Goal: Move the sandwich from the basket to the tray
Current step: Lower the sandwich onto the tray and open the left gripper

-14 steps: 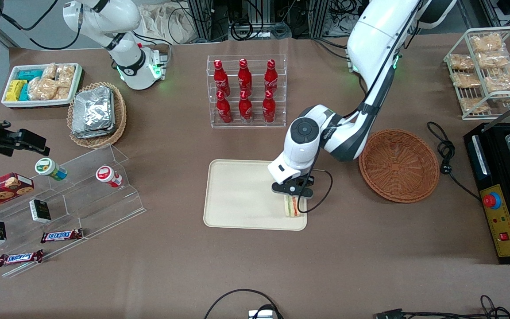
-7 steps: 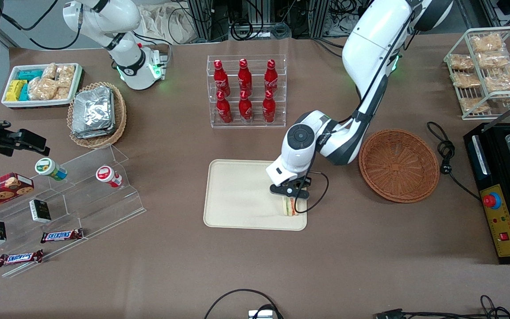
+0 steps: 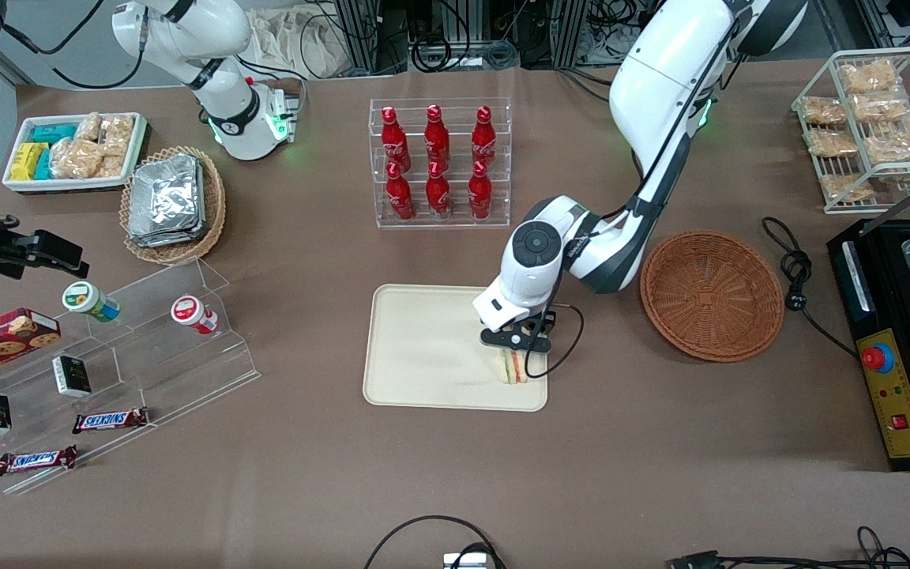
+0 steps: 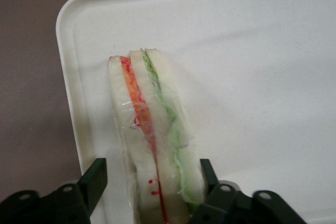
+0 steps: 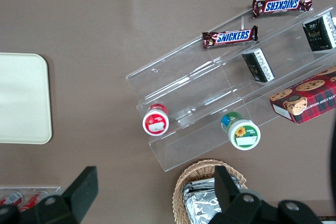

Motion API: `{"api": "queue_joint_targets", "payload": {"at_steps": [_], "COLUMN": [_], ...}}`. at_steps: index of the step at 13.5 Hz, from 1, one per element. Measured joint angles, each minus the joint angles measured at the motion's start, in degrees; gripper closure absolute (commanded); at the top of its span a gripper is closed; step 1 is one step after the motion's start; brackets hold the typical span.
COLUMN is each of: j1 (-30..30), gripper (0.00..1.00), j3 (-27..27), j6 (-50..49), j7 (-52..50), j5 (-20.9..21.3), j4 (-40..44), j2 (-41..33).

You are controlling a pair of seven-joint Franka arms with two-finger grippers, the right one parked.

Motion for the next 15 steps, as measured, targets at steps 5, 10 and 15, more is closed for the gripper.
{"api": "queue_joint_targets", "payload": {"at_steps": [5, 10, 15], "j1": [-0.01, 0.32, 2.72], "gripper": [0.01, 0.0, 0.0], "j3": [0.01, 0.61, 1.31], "j6": [-0.28, -8.87, -20.86], "j7": [-7.25, -10.88, -13.37], "j5": [-0.07, -0.09, -0.06], "j4": [2.39, 8.35, 13.95], "j2": [0.0, -0.36, -3.8]}}
